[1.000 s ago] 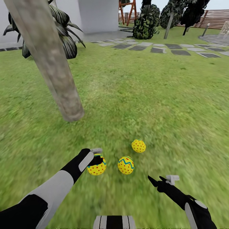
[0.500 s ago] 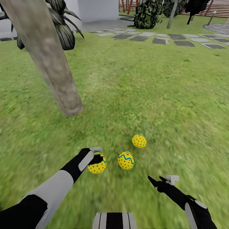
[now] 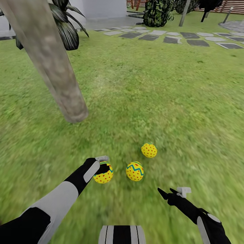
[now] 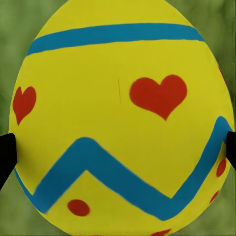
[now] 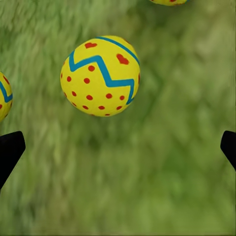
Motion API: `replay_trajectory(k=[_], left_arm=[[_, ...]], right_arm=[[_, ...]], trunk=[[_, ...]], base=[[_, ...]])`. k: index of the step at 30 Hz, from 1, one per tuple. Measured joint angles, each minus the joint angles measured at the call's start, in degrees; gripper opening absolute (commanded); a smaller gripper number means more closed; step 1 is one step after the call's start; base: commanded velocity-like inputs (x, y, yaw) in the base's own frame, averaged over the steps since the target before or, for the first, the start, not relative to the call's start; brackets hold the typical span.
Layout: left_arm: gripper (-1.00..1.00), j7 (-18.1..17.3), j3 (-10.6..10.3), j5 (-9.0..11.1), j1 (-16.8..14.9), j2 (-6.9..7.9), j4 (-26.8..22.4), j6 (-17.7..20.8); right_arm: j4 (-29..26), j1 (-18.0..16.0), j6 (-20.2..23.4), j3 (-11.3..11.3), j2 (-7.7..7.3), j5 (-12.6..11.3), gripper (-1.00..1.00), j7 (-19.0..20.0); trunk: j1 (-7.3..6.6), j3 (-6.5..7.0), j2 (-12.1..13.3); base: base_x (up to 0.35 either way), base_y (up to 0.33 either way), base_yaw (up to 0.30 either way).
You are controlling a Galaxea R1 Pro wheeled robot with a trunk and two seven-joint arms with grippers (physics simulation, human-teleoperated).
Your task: Take the three Easter eggs out of the wicker basket on the lawn in the garden, then place them on the lawn next to a single tree (choose any tree) so that all three eggs are next to the same tree and none are left in the basket.
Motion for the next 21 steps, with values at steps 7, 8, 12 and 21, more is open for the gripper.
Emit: replay_trajectory(k=[7, 8, 12, 21], left_arm=[[-1.0, 0.06, -0.01, 0.0, 0.05, 0.0, -0.01, -0.14], [-1.0, 0.07, -0.02, 0.0, 0.06, 0.0, -0.02, -0.14], [-1.0, 0.06, 0.01, 0.0, 0.01, 0.0, -0.04, -0.15], [-1.0, 0.01, 0.0, 0.0, 0.06, 0.0, 0.0, -0.23]], right_arm=[[0.0, 0.0, 0.0, 0.0, 0.0, -0.01, 1.0, 0.0], [0.0, 0.0, 0.0, 0.0, 0.0, -0.02, 1.0, 0.0], [0.0, 0.0, 0.0, 0.0, 0.0, -0.03, 1.0, 0.0], [0.0, 0.0, 0.0, 0.0, 0.0, -0.02, 1.0, 0.0]], trunk=[[0.05, -0.22, -0.01], [0.08, -0.44, -0.02], [0.13, -0.89, -0.05], [0.21, -1.55, -0.09]], base=[[0.041, 0.005, 0.0], [0.004, 0.001, 0.0], [0.001, 0.0, 0.0], [0.0, 0.0, 0.0]])
